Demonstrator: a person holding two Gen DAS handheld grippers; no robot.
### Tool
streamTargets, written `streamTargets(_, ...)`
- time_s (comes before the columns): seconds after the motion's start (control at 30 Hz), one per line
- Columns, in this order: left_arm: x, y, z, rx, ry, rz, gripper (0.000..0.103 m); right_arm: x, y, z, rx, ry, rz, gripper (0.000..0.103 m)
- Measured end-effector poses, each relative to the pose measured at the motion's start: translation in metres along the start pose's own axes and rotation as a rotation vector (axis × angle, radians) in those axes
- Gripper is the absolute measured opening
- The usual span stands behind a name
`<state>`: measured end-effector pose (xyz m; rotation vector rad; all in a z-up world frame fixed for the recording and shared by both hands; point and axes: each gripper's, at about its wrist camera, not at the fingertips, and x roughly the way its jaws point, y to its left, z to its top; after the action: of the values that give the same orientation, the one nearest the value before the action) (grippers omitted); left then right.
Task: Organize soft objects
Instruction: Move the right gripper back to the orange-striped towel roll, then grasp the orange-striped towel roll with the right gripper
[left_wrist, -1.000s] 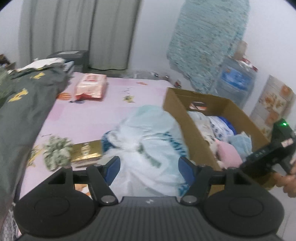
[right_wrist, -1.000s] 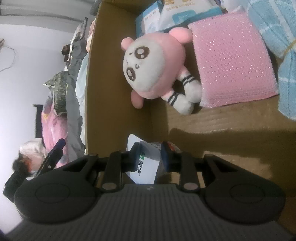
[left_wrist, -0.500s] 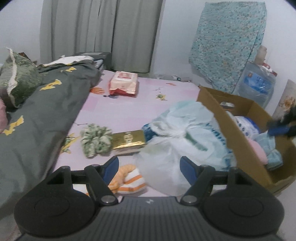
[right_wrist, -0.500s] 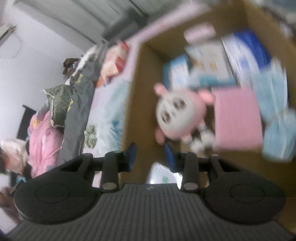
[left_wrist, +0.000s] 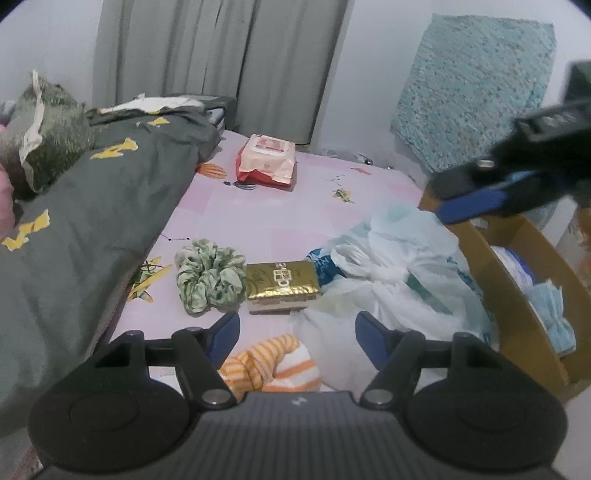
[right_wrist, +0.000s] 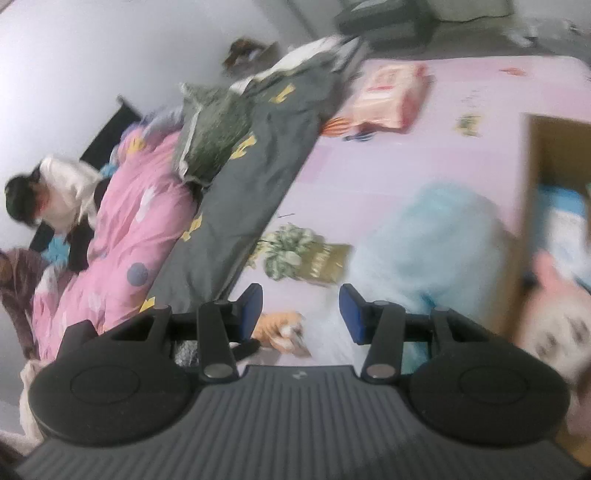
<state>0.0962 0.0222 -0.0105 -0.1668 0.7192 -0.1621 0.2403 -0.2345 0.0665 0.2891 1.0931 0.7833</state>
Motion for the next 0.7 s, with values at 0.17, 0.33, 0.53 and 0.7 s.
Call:
streamTargets(0.17,0.011,0.015,0.005,-0.038,0.045,-0.014,0.061,0.071,0.015,0.034,-0.041,0.142,0.023,0.045)
streamTargets(0.33,-0.005,0.033,-0.011,-0.085,0.135,-0.097,0.061,0.140,0.038,0.032,-0.104,0.313,0.105,0.045)
streamTargets(0.53,-0.004,0.030,-0.037,-0.084,0.204,-0.105,0.061,0.215,0.050,0.022,-0.085,0.435,0.130,0.045)
streamTargets(0.7,0.013,0.043,-0.040,-0.130,0.188,-0.026,0.061,0.247,0.047,0.001,-0.033,0.523,0.042,0.045)
